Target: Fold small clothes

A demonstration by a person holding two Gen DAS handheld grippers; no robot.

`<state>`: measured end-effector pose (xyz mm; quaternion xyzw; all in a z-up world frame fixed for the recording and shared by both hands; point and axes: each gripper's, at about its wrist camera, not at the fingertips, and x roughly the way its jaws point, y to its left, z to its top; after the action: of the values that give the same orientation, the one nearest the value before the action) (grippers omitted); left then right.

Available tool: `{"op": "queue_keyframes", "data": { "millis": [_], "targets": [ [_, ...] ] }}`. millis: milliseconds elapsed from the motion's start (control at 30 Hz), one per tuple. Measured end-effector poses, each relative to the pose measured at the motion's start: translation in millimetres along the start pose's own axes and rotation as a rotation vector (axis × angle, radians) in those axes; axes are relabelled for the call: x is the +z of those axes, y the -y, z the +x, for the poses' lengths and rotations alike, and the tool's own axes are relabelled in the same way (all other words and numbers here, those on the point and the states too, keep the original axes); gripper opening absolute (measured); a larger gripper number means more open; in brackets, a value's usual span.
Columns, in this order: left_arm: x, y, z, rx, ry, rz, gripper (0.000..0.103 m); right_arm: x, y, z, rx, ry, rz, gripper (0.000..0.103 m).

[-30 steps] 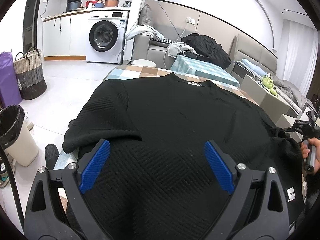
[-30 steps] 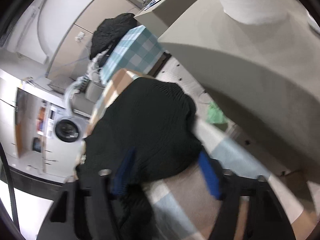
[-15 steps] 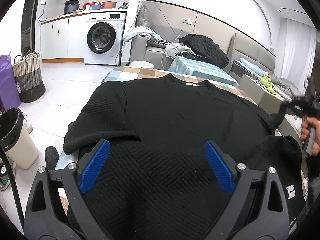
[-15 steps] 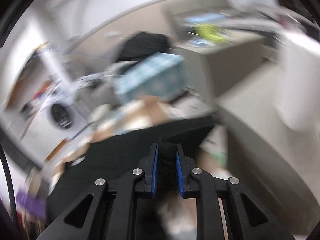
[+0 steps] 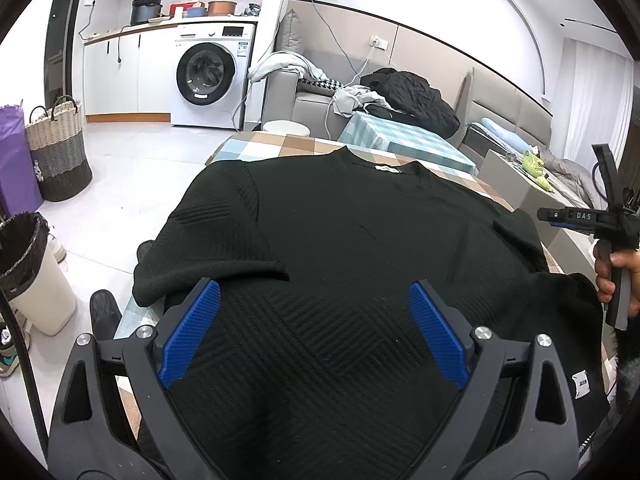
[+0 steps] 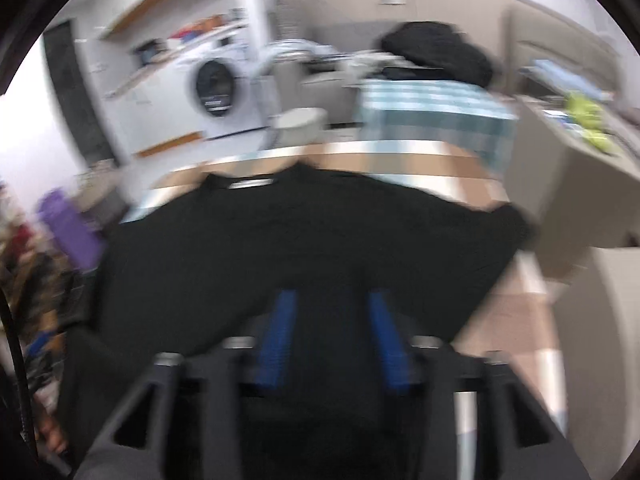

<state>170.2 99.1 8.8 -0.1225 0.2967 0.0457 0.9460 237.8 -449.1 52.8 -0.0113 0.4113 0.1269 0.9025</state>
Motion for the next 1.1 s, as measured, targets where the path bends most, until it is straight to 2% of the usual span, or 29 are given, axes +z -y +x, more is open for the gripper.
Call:
{"op": "queue_keyframes", "data": {
  "millis": [100,267,367,433,500,567,667,733,833,867,967,1033,1100],
  "targets": [
    [-0.6,0.7,1.6,0.001,-0.014,-0.002,0.095,-3.7,9.4,11.2,-0.060,-0.054,-0.019,0.056],
    [0.0,1.0,2.8,0.002,-0.014,0.001,0.095,9.7,2.8,52.7,-0.061,-0.158,-0.073,0.056],
    [-0.6,1.8,3.9,0.001,-0.018,0.008,0.095,16.0,-4.4,85.1,-0.132,-0.206,-0.136,0.056],
    [-1.1,2.4,4.6,0.004,-0.020,0.010,0.095,17.3,1.8,99.5,-0.214,-0.223,-0.127,0.048],
    [-1.3,1.5,5.4,0.001,-0.023,0.007,0.095,16.3,14.3,104.0,-0.226,-0.225,-0.077,0.033],
    [-1.8,1.5,6.1,0.001,-0.027,0.005,0.095,14.6,23.3,99.7,-0.186,-0.212,-0.032,0.006],
    [-1.6,3.8,6.0,-0.003,-0.023,0.009,0.095,12.6,41.4,69.7,-0.099,-0.090,0.082,0.006],
    [-2.4,4.9,5.4,-0.005,-0.023,0.013,0.095,11.8,58.9,35.3,-0.010,0.041,0.180,0.006],
    [-3.2,6.5,5.3,-0.012,-0.024,0.016,0.095,14.2,65.1,4.1,0.070,0.155,0.195,0.006],
    [-3.5,7.2,4.8,-0.014,-0.023,0.018,0.095,15.5,60.9,-0.1,0.097,0.169,0.183,0.006],
    [-4.2,9.9,2.5,-0.011,-0.018,0.029,0.095,13.7,35.3,-16.2,0.247,0.193,0.088,0.006],
    [-4.1,10.9,0.3,-0.012,-0.013,0.032,0.095,7.7,8.3,-17.1,0.315,0.142,-0.029,0.006],
    [-4.0,11.6,-0.6,-0.011,-0.011,0.037,0.095,2.1,-10.0,-10.6,0.325,0.084,-0.108,0.006]
  ]
}}
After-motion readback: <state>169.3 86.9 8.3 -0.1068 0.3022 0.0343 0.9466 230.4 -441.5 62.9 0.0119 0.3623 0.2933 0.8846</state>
